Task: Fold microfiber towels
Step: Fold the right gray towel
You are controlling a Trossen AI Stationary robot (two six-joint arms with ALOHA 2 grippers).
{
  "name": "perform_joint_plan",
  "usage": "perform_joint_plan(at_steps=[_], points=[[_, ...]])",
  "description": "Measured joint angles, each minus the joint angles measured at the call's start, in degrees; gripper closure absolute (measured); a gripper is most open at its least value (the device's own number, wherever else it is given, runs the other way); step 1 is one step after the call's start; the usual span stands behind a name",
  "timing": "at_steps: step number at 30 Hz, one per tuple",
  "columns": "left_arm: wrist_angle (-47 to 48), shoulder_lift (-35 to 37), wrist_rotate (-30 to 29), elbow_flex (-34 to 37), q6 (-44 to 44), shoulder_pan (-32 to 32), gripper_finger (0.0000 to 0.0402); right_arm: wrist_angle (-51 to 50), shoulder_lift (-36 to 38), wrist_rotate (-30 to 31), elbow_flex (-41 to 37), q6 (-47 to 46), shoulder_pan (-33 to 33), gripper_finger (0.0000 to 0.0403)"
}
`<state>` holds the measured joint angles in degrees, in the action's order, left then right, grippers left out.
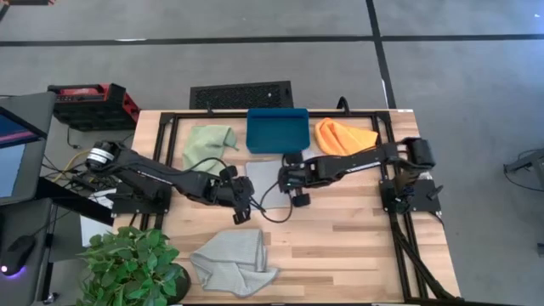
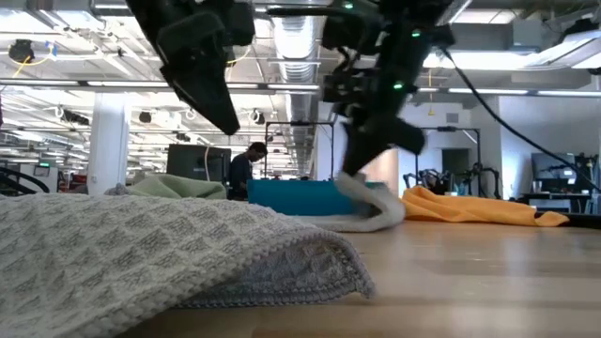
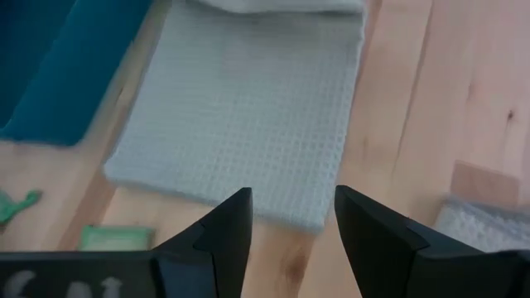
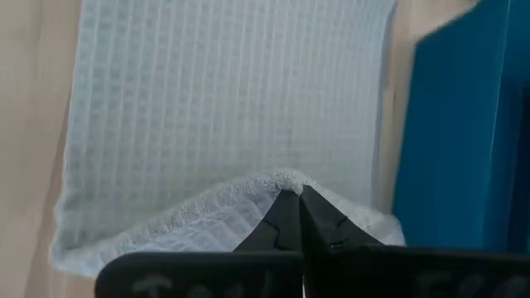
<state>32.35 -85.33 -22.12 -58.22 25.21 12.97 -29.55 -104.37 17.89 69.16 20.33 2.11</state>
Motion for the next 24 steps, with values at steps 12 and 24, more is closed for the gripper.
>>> perform_joint_plan(at_steps=[12, 24], points=[[9.4, 8.2, -8.4, 0.0, 6.6, 3.2, 0.0235, 7.8, -9.3, -3.1, 11.8, 8.9, 0.0, 0.0401], [11.3, 9.4, -10.1, 0.0, 7.7, 4.8, 0.0235, 15.9, -10.7, -6.4, 12.1, 14.6, 0.1, 0.0399]])
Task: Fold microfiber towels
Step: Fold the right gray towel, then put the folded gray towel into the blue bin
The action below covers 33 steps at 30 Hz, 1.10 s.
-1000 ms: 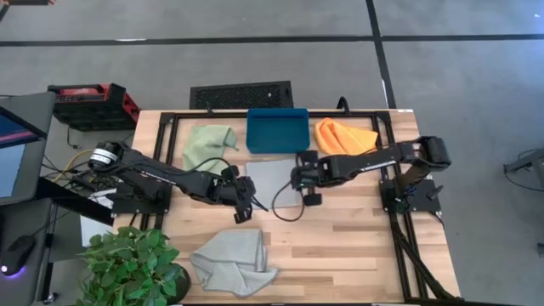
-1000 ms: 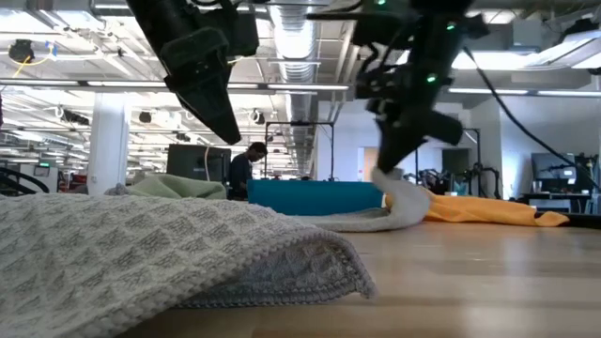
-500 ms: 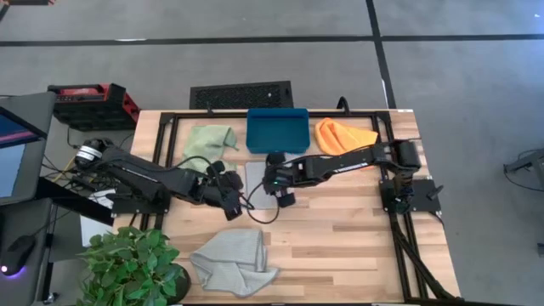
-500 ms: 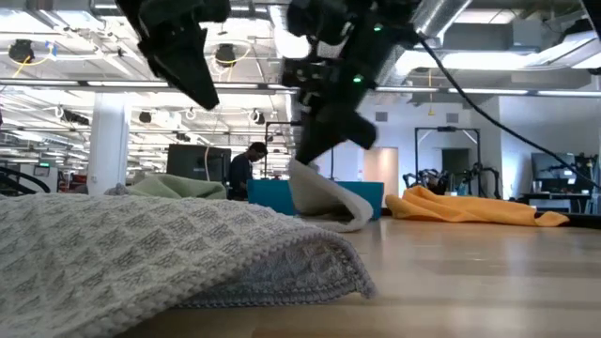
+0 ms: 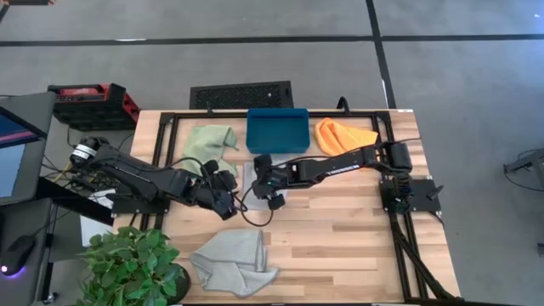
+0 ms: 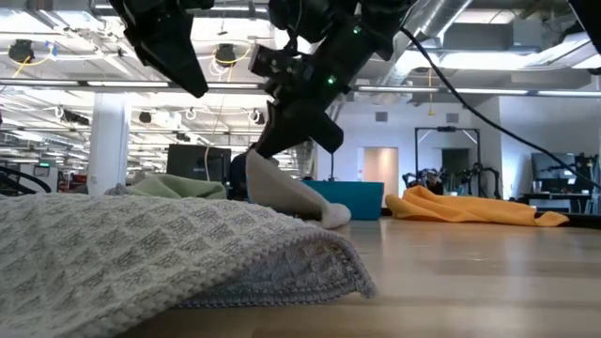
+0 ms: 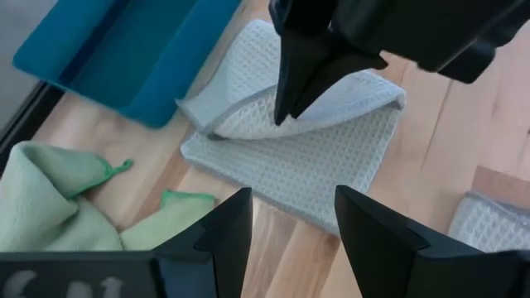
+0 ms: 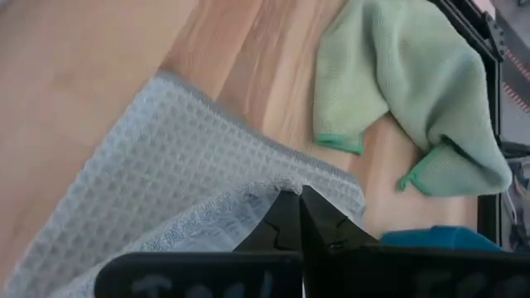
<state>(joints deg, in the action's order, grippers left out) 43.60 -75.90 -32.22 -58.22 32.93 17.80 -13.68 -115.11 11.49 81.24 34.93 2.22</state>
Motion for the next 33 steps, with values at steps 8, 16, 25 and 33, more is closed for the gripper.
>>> perform_joint_plan(at_steps=[8, 16, 25, 33], points=[[0.7, 0.0, -0.1, 0.0, 0.7, 0.0, 0.0235, 2.2, -0.4, -4.0, 0.0, 1.1, 0.0, 0.0394], [0.7, 0.0, -0.1, 0.0, 0.8, 0.0, 0.0235, 1.8, -0.4, -4.4, 0.0, 1.5, 0.0, 0.0341], [0.8, 0.0, -0.1, 0.0, 0.8, 0.0, 0.0235, 2.6, -0.4, -4.1, 0.0, 1.6, 1.3, 0.0259], [1.2, 0.0, 0.3, 0.0, 0.8, 0.0, 0.0235, 0.6, 0.0, 1.5, 0.0, -1.3, 2.8, 0.019]])
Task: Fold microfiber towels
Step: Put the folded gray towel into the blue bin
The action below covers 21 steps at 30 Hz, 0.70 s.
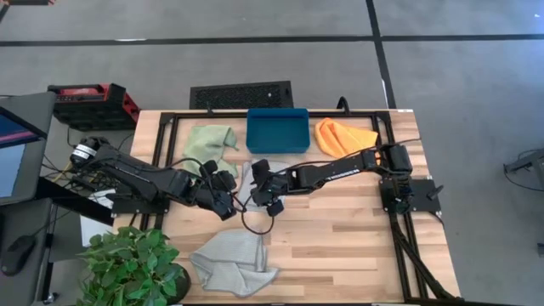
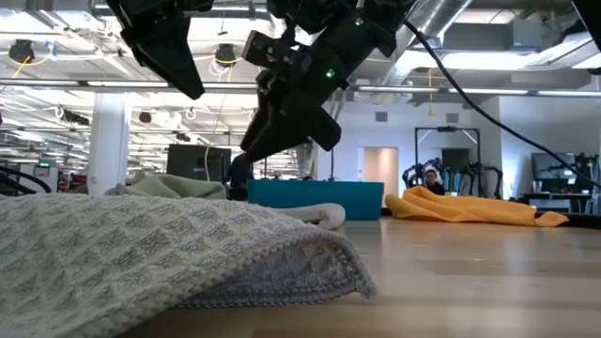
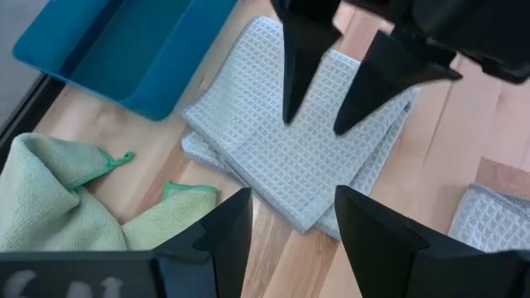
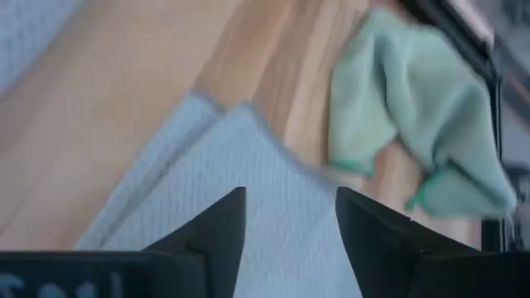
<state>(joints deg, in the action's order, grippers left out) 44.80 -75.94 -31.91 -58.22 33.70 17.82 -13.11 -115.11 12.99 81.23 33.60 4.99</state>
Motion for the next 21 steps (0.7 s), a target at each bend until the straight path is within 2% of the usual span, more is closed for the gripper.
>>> perform_joint_plan(at_steps=[5, 11, 21], points=[[1.2, 0.0, 0.6, 0.0, 0.7, 0.0, 0.0235, -11.1, 1.0, -0.3, -0.1, 1.1, 0.2, 0.0181], [2.2, 0.0, 0.6, 0.0, 1.6, 0.0, 0.0235, -23.8, 1.4, -13.9, -0.1, -2.5, 0.2, 0.018], [2.1, 0.0, 0.6, 0.0, 1.5, 0.3, 0.0235, -26.5, 1.5, -14.2, -0.1, -0.2, 1.8, 0.0186]])
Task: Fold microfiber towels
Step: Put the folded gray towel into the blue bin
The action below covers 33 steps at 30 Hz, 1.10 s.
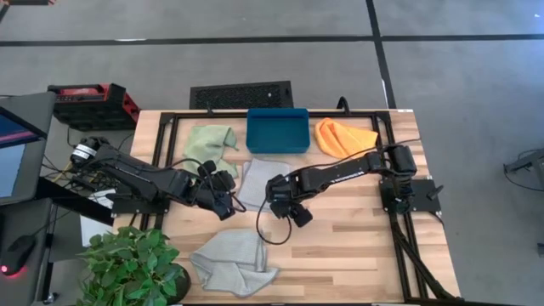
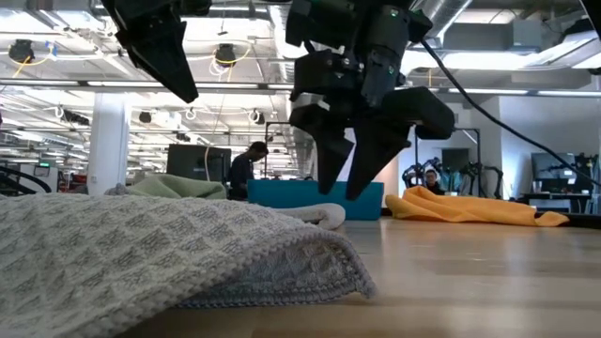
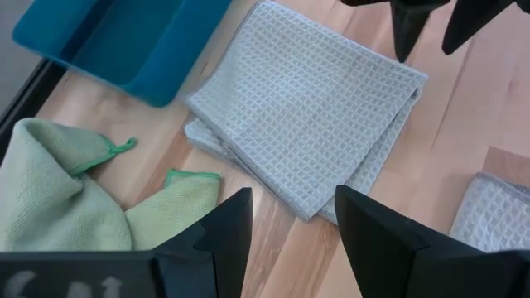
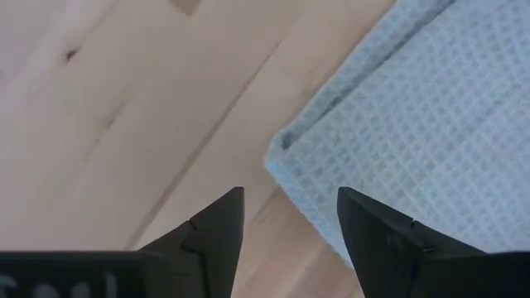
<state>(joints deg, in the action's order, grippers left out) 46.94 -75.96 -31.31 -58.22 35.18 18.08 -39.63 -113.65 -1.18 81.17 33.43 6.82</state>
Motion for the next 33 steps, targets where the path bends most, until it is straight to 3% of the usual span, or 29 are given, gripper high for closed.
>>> perform_joint_plan(at_steps=[10, 14, 25, 29, 33], points=[[-0.1, 0.0, 0.0, 0.0, 0.0, 1.6, 0.0235, 10.8, 0.0, 2.8, -7.6, 1.2, -0.1, 0.0193], [-0.1, 0.0, 0.0, 0.0, 0.7, 1.6, 0.0235, 12.4, 0.0, 8.0, -7.9, 1.5, 0.2, 0.0193], [-0.3, 0.0, 0.0, 0.0, 1.1, 1.6, 0.0235, 14.3, -2.5, 9.8, -7.8, 1.1, 0.3, 0.0196], [-0.3, 0.0, 0.0, 0.0, 1.1, 1.6, 0.0235, 14.5, -2.3, 11.3, -7.8, -2.2, 0.4, 0.0221], [-0.4, 0.0, 0.0, 0.0, 1.1, 1.6, 0.0235, 14.4, -2.4, 11.9, -7.8, -5.9, 0.3, 0.0284]])
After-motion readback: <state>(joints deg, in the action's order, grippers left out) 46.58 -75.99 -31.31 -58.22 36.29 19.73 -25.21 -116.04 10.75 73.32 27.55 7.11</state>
